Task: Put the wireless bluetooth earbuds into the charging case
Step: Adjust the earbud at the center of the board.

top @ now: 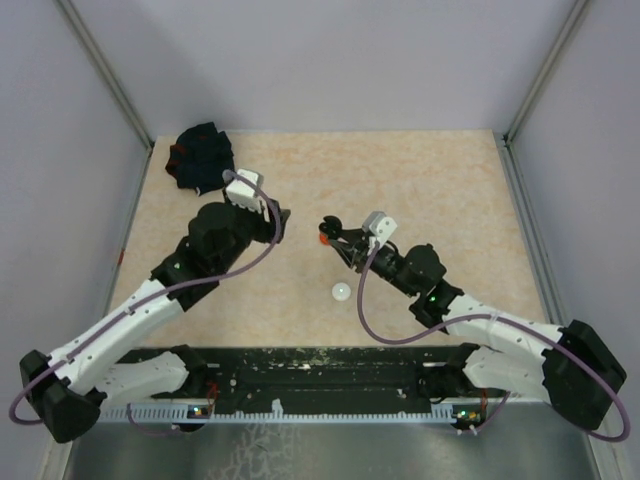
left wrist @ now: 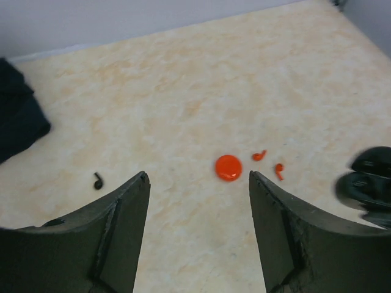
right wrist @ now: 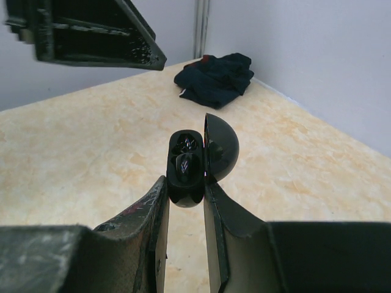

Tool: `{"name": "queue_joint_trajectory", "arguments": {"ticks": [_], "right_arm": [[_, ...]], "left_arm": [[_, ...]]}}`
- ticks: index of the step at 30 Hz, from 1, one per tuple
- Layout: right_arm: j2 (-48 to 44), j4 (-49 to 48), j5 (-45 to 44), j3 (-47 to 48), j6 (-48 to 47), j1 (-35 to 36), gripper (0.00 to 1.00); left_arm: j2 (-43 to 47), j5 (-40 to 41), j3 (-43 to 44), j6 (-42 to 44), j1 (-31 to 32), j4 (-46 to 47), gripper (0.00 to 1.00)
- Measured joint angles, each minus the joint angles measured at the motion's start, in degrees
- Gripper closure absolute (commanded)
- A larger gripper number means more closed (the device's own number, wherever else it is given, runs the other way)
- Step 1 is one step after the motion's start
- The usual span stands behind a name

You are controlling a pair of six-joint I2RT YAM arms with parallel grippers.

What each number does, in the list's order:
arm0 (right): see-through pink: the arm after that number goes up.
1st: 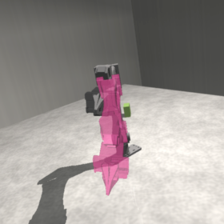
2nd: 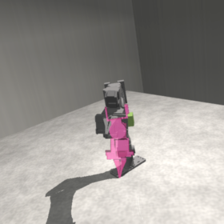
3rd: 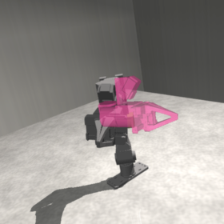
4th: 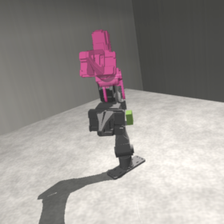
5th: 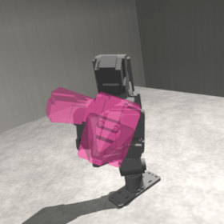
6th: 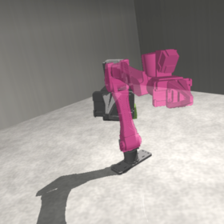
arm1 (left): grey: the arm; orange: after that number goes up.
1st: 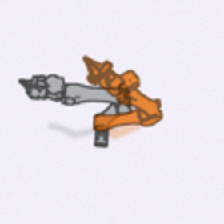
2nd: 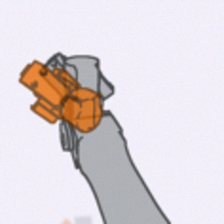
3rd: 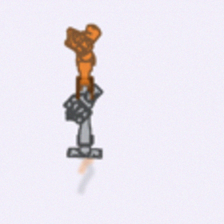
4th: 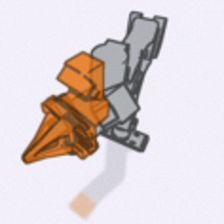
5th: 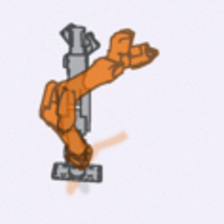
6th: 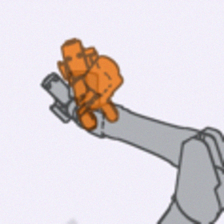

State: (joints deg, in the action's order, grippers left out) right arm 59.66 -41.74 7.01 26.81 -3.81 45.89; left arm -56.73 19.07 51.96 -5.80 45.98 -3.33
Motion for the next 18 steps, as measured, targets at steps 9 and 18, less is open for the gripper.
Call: {"name": "queue_joint_trajectory", "arguments": {"ticks": [9,18], "right_arm": [[-1.90,1.09,-0.76,-2.40,-0.02,-0.02,1.00],[-2.45,1.05,-1.29,-4.22,-0.11,-0.07,1.00]], "left_arm": [[-9.01,-9.33,-0.15,-2.10,-18.86,-5.86,0.29],[-27.39,-16.11,5.40,-3.06,-29.29,-6.97,0.31]]}}
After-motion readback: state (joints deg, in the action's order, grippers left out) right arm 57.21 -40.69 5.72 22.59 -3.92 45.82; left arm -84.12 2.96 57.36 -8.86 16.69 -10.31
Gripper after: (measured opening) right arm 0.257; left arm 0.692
